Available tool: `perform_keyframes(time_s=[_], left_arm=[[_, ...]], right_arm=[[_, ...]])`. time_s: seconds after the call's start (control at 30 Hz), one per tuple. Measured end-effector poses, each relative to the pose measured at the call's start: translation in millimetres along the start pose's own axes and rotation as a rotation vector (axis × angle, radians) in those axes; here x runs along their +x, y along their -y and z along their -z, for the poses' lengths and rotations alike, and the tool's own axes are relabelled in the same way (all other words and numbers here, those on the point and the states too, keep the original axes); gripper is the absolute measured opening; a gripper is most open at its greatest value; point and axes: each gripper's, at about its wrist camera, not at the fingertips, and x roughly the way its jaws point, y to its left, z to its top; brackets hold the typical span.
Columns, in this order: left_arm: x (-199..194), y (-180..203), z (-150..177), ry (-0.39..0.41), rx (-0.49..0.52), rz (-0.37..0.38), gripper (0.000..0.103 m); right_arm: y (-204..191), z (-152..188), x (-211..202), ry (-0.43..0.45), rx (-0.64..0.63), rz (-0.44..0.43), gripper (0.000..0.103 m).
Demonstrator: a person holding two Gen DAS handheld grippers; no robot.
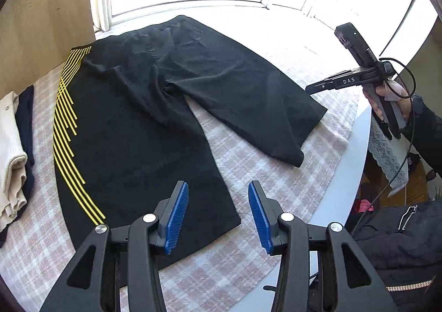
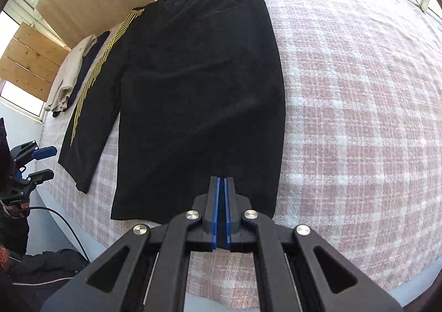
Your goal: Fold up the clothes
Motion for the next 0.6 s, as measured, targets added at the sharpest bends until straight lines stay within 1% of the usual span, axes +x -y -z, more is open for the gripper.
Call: perform_keyframes(time_s=[0.07,0.13,0.17,0.2,0.27,0.37,0.43,0.47,0.53,0.6], left_arm=[[14,-1,3,-0.029,-0.066,-0.025,0.043],[20,-5,12,-0.054,-0.140,-0.028,0.043],[20,-3,16,-0.055,-0.150,-0.029,0.043],[20,1,20,-0.056,-0.151,-0.032,0.043],[23,15,23,-0.053,-0.152,-0.011,0.043],[36,44,18,-0.047,-0.136,0.055,0.043],[48,64,14,-0.055,-0.121,0.082,0.043],[54,73,11,-0.060,-0.119,0.092,0.043],[64,83,7,-0.056,-0.132,0.097,0.043],[72,88,3,-0.054,-0.156,0.084,0.043]], right_arm=[[1,9,-3,0.005,-0.010,0.004,0.004],[3,17,-5,0.010,-0.021,0.007,0.004],[3,22,-6,0.012,-0.028,0.011,0.005],[2,27,-9,0.012,-0.062,0.042,0.007],[-2,38,-14,0.012,-0.129,0.102,0.021],[-3,41,-6,0.009,-0.150,0.109,0.022],[-4,43,-1,0.007,-0.164,0.113,0.022],[-6,42,3,0.006,-0.169,0.101,0.022],[-11,39,10,0.009,-0.176,0.087,0.022],[-16,35,16,0.017,-0.180,0.080,0.022]])
